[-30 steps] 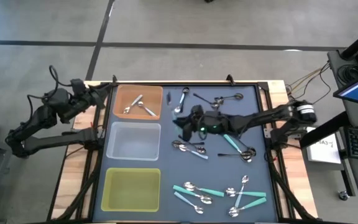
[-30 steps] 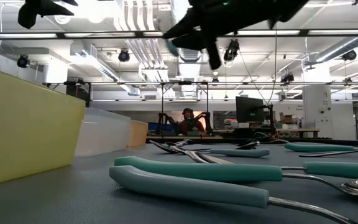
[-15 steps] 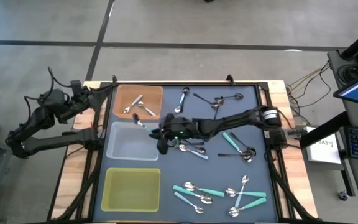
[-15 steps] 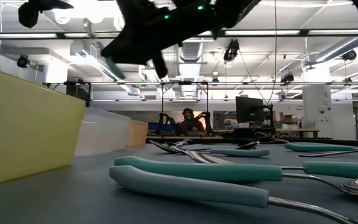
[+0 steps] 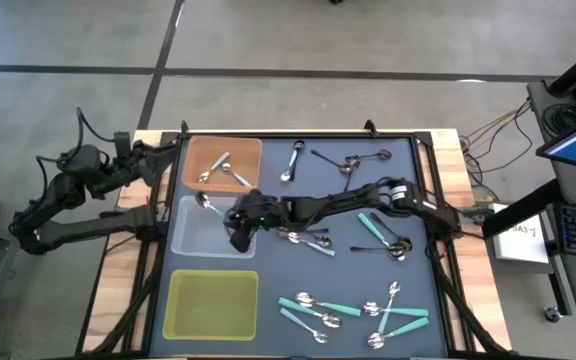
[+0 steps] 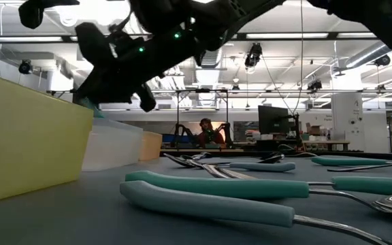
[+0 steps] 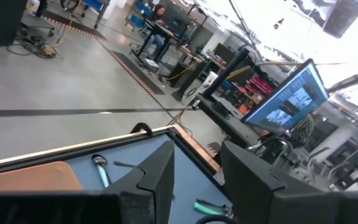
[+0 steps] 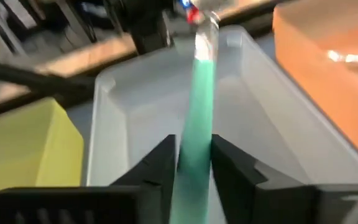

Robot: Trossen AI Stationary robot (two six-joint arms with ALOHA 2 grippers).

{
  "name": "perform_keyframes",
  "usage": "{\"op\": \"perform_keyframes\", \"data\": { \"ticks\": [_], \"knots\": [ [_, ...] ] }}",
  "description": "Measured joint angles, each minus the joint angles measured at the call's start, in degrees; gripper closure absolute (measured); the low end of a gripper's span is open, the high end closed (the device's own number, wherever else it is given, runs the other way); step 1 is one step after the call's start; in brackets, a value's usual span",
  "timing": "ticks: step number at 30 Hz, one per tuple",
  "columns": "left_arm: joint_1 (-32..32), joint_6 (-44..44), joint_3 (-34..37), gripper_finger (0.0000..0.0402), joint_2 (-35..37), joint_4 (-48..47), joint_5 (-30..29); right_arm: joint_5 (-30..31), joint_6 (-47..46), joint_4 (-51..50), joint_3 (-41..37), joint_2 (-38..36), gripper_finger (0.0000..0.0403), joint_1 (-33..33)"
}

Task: Sort silverware by color (type)
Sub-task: Put the light green spoon into the transparent bin, then put the light blue spoon into the orange bin

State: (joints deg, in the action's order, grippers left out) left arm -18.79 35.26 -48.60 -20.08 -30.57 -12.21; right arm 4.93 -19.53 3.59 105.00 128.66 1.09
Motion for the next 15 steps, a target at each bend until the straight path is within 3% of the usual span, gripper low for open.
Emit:
{"op": "perform_keyframes", "data": {
  "ticks": [7, 9, 15],
  "knots": [
    [0.0, -3.62, 0.0, 0.0287, -0.03, -1.75, 1.27, 1.09, -0.02, -27.32, 12.87, 2.66, 0.023, -0.27],
    [0.0, -4.49, 0.0, 0.0287, -0.07, -2.54, 1.61, 1.72, -0.77, -35.5, 15.74, 2.38, 0.0223, -0.38],
    [0.0, -6.78, 0.06, 0.0287, -2.39, -8.94, 9.06, 12.1, -6.33, -55.63, 19.45, -1.39, 0.0229, -0.36]
  ]
}}
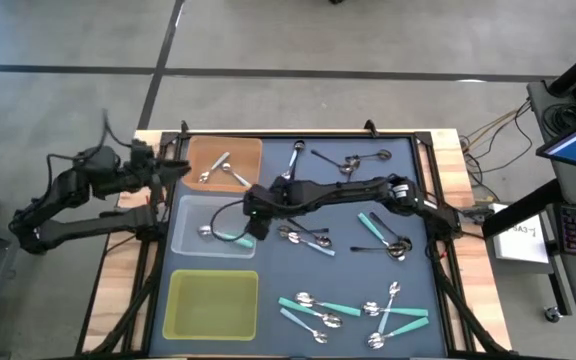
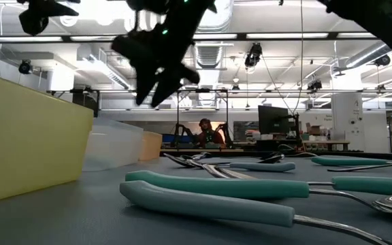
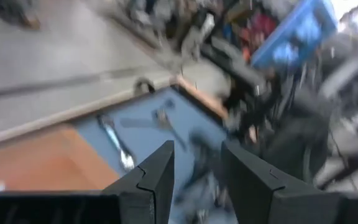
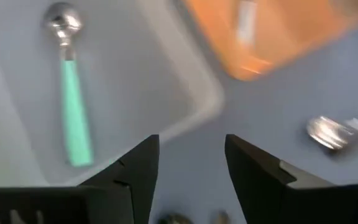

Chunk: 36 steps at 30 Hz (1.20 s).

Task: Sort silverware by color (type)
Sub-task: Put the light blue spoon into the orange bin

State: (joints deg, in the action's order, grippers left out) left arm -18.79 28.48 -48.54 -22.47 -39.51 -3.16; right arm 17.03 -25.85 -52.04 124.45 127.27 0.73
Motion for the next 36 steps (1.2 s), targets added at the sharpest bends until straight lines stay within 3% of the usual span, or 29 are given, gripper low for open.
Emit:
{"op": "perform_keyframes", "data": {
  "ticks": [11, 18, 24, 30, 36],
  "knots": [
    [-0.02, -7.1, 3.78, 0.0287, -11.71, 1.2, 6.02, 2.61, -8.3, -21.79, -5.62, -7.1, 0.0235, 0.36],
    [0.05, -7.09, 4.74, 0.0287, -20.43, 9.86, 8.43, 2.64, -9.29, -24.83, -16.73, -12.59, 0.0234, 1.57],
    [2.86, -5.21, 4.59, 0.0287, -29.21, 19.26, 8.41, 2.65, -13.06, -20.58, -34.8, -24.05, 0.0234, 2.39],
    [8.79, -4.91, 4.57, 0.0287, -40.85, 32.24, 8.37, 2.54, -18.4, -7.64, -52.73, -39.31, 0.0234, 3.88],
    [13.78, -15.48, 4.43, 0.0287, -51.94, 39.41, 8.36, 2.52, -20.84, 0.89, -63.77, -51.56, 0.024, 5.18]
  ]
}}
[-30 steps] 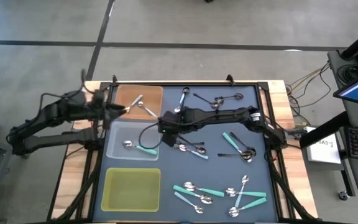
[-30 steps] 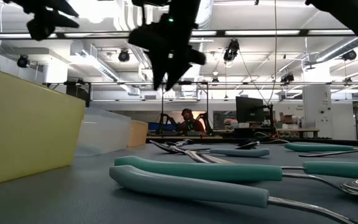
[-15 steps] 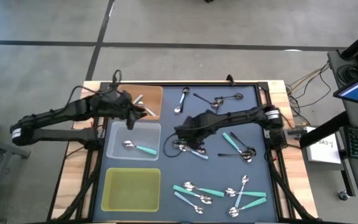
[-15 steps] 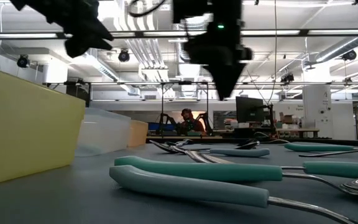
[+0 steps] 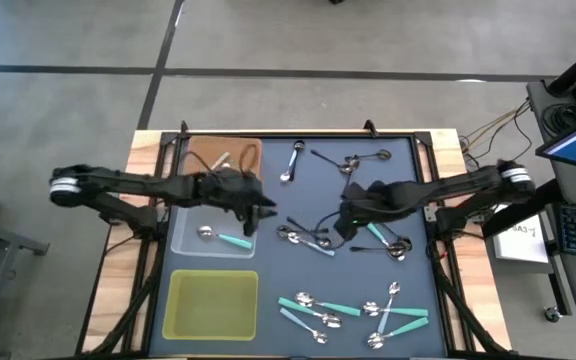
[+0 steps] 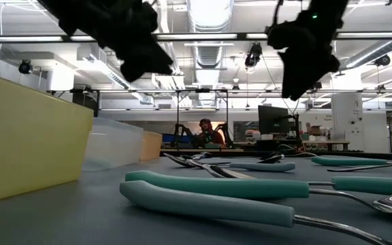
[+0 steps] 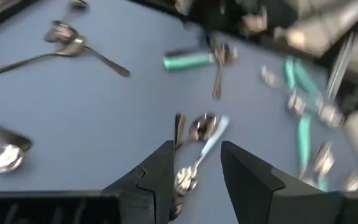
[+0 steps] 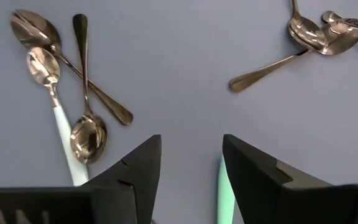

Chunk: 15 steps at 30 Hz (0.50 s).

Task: Sort silverware by color (type)
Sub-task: Put the light blue spoon into the orange bin

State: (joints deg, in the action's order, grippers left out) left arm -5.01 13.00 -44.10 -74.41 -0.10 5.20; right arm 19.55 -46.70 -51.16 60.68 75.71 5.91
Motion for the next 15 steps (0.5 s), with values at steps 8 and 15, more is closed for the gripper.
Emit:
{"op": "perform_keyframes", "data": {
  "ticks": [8, 15],
  "knots": [
    [1.21, -0.47, -6.46, 0.0287, -13.59, 0.0, -0.17, -0.02, 0.22, 2.19, -7.68, -8.48, 0.025, 0.09],
    [3.37, -5.22, -18.98, 0.0287, -24.56, -9.32, 0.31, -0.26, 2.62, 2.11, -9.75, -10.21, 0.0252, 0.11]
  ]
}}
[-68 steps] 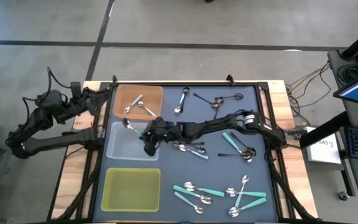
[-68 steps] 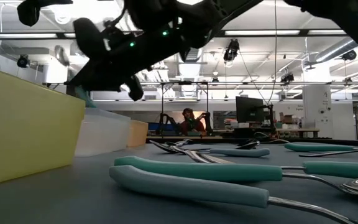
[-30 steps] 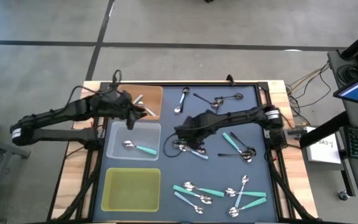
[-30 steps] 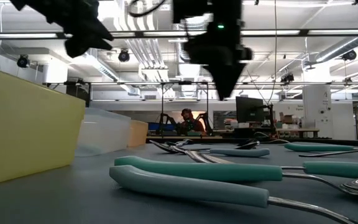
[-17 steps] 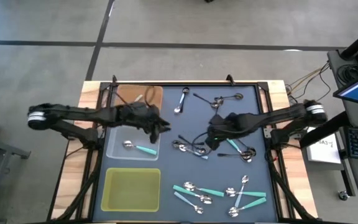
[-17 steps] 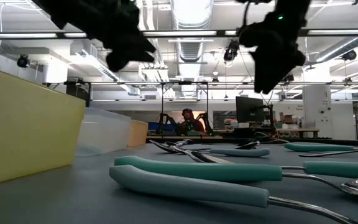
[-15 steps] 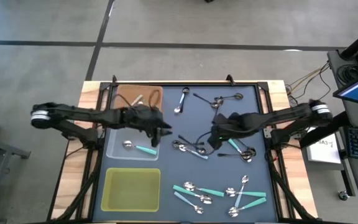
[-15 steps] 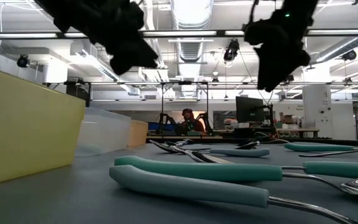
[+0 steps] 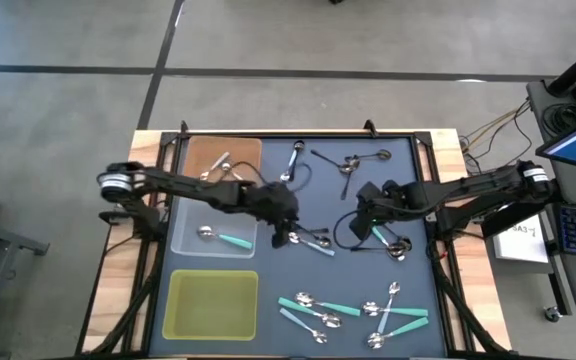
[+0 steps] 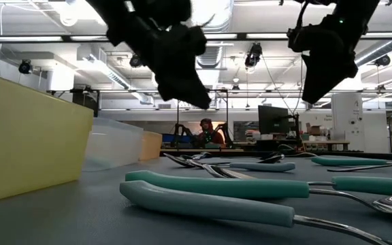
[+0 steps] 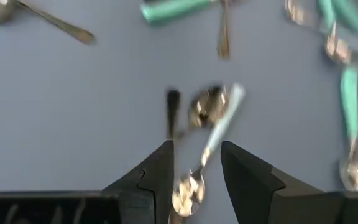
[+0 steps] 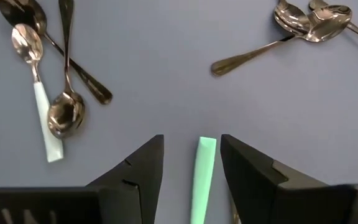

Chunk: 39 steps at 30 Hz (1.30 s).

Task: Sort silverware by color (type)
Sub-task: Put the light blue spoon into the orange bin

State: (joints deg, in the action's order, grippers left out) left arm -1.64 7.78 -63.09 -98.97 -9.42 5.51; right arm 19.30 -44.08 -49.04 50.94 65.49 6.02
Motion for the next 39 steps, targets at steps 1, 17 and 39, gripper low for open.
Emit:
{"op": "perform_keyframes", "data": {
  "ticks": [1, 17, 39],
  "knots": [
    [0.56, -1.51, -1.89, 0.0287, -1.59, -3.93, 0.2, -0.14, 0.39, 0.09, -0.18, 0.0, 0.0252, 0.0],
    [4.84, -18.82, -26.14, 0.0287, -22.24, -21.88, 0.6, -0.22, 2.78, 0.05, -1.31, 0.24, 0.0259, 0.0],
    [4.8, -20.06, -28.53, 0.032, -29.0, -26.9, -3.78, -0.23, 2.56, 0.02, -1.31, 0.26, 0.0257, 0.0]
  ]
}}
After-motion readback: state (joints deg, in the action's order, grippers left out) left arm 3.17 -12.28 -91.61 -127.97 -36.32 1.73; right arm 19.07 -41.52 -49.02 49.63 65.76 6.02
